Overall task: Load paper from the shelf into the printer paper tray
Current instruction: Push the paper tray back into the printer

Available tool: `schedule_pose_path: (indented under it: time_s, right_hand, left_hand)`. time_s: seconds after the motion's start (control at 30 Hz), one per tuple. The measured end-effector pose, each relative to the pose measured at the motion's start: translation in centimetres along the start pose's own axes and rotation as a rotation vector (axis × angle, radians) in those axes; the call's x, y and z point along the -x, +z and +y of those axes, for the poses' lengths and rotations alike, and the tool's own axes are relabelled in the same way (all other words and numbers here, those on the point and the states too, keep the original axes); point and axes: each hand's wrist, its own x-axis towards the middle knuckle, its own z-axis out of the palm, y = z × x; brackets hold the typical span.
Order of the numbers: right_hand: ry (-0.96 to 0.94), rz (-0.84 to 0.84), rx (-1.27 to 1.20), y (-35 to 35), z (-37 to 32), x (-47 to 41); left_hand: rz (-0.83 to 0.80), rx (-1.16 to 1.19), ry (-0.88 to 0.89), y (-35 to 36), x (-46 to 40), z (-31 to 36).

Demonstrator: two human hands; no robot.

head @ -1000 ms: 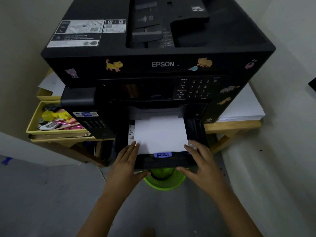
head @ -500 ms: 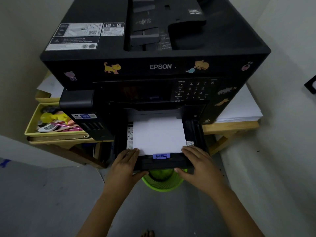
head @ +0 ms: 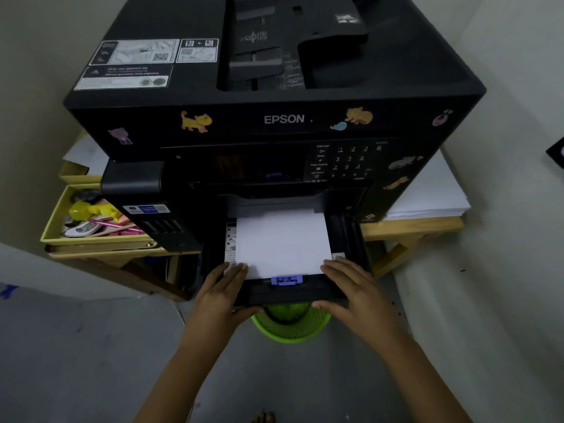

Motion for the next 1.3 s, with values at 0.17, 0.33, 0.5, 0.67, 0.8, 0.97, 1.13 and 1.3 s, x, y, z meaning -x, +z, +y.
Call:
schedule_pose_path:
  time_s: [0.17,0.33,0.5,0.67,0.8,0.97,1.13,1.3]
  right_hand:
    - [-0.105,0.062,0.058,0.6,0.3,0.0]
    - [-0.165,0.101,0.11,1.0,0.5,-0.1]
    - [-0.184,0.163,0.126,1.0,0.4,-1.0]
    - [-0.146,0.189,0.068,0.6,0.6,-4.6]
    - [-0.106,0.157,0.015,0.5,1.1,-6.5]
    - [-0.056,0.151,-0.035,0.3,1.3,-8.0]
    - [-0.014,0.207,-0.023,0.1,0.9,-9.8]
    - [0.04,0.397,0.025,0.3,0.7,-8.6]
  left_hand:
    - [0.028,0.031,0.052,0.1,0.1,-0.2]
    - [0.04,0.036,0.074,0.1,0.1,-0.3]
    - [0.068,0.065,0.041,-0.3,-0.5,0.2]
    - [0.06,0.077,-0.05,-0.8,-4.0,0.1]
    - [0.069,0.065,-0.062,-0.7,-5.8,-0.5]
    - [0.125,0.032,-0.062,-0.5,-7.2,-1.2]
    - [0.29,-0.043,-0.119,-0.1,-7.8,-0.1]
    - [0.411,0.048,-0.161,0.2,-7.0,0.8]
